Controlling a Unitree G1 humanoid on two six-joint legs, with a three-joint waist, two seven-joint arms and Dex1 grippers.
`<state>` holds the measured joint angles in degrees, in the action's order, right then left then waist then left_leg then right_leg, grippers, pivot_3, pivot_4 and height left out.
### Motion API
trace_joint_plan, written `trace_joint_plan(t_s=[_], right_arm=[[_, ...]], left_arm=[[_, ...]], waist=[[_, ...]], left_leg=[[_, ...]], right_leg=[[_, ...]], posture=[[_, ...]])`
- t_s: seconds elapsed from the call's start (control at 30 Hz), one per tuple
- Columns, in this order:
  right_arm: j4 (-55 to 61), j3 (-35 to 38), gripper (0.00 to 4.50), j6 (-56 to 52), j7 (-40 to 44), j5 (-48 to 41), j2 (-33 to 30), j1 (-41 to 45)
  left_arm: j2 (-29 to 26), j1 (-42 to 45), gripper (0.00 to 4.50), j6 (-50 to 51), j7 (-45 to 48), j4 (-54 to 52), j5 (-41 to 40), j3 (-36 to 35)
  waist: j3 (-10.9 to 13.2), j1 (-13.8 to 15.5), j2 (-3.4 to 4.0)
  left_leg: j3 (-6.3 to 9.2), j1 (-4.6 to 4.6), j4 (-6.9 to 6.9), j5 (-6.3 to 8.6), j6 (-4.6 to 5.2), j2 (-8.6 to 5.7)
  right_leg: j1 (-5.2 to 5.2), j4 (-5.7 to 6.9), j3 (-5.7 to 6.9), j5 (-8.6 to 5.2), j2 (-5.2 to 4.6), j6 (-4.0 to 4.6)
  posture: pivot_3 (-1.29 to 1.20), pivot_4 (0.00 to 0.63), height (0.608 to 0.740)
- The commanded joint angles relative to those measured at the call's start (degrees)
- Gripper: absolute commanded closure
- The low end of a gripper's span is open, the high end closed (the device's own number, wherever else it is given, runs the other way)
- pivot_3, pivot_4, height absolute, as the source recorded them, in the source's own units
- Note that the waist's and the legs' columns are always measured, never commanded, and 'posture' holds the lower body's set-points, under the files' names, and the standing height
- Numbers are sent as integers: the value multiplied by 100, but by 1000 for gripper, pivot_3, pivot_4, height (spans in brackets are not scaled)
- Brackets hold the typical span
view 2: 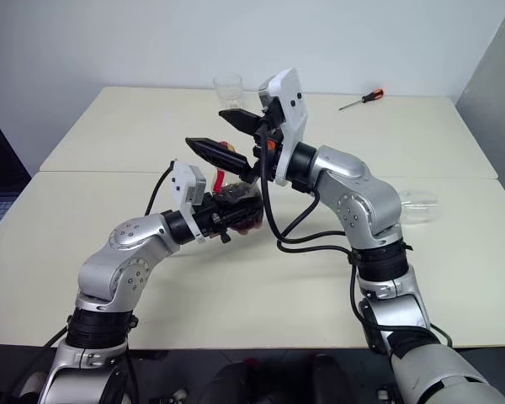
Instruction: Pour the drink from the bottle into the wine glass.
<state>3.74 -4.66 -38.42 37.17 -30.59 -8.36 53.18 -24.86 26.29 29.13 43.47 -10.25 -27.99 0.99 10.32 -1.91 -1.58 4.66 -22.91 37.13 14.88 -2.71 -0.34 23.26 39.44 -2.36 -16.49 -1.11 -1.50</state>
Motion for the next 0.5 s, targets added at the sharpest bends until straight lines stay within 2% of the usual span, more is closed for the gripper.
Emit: trace_joint_plan(t_s=[0.03, 0.5], right_arm=[[184, -38, 184, 77, 74, -11, -18, 133], [10, -34, 184, 59, 311, -30, -70, 234]], left_arm=[[-2, 150, 2847, -217, 50, -87, 16, -76], [-8, 349, 2847, -365, 134, 154, 120, -83]], waist=[[0, 0, 0], [0, -1, 0]], left_leg=[[0, 0, 0, 0, 0, 0], [0, 0, 0, 0, 0, 0]], right_leg=[[0, 0, 0, 0, 0, 0], [0, 1, 0, 0, 0, 0]], posture=[[0, 150, 740], [0, 150, 740]])
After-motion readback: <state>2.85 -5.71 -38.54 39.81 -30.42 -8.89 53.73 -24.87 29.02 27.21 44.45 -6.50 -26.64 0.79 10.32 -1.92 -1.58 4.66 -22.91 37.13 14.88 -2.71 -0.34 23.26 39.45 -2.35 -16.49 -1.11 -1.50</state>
